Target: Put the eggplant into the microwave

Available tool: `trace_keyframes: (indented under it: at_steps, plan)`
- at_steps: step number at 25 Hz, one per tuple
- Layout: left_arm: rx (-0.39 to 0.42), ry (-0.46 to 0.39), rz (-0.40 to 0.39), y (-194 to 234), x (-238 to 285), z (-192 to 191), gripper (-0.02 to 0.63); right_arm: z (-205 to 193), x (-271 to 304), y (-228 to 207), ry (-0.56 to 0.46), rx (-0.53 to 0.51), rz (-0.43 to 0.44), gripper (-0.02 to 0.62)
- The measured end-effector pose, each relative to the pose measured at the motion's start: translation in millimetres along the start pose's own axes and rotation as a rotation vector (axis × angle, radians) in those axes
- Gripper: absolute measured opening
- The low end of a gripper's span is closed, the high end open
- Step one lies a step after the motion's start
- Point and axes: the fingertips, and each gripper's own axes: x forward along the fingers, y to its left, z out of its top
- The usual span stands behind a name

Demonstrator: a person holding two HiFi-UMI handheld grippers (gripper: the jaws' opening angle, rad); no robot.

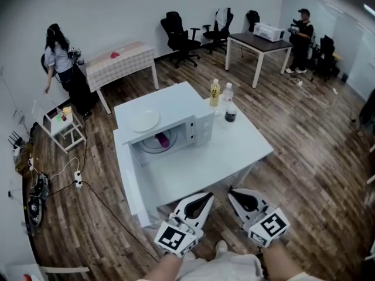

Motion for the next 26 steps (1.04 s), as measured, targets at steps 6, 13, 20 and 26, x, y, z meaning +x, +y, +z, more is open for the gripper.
trace_keyframes:
  at_steps: [6, 13, 20, 26]
  plan:
    - [0.012, 0.0, 0.01, -0.7, 1.2, 5.2, 0.002, 4.9, 4.8, -4.1, -0.016, 0.009, 0.01, 0.032]
    - [0.009, 0.018, 0.03, 4.4, 1.0, 0.6, 0.002, 6.3, 12.7, -7.0, -0.012, 0.017, 0.034, 0.032]
    - [0.008, 0.015, 0.049, 10.0, 5.5, -1.0, 0.002, 8.5, 17.1, -13.2, -0.018, 0.018, 0.05, 0.032]
    - [0.016, 0.023, 0.049, 9.4, 11.8, -2.2, 0.002, 8.5, 17.3, -19.6, -0.02, 0.013, 0.055, 0.032]
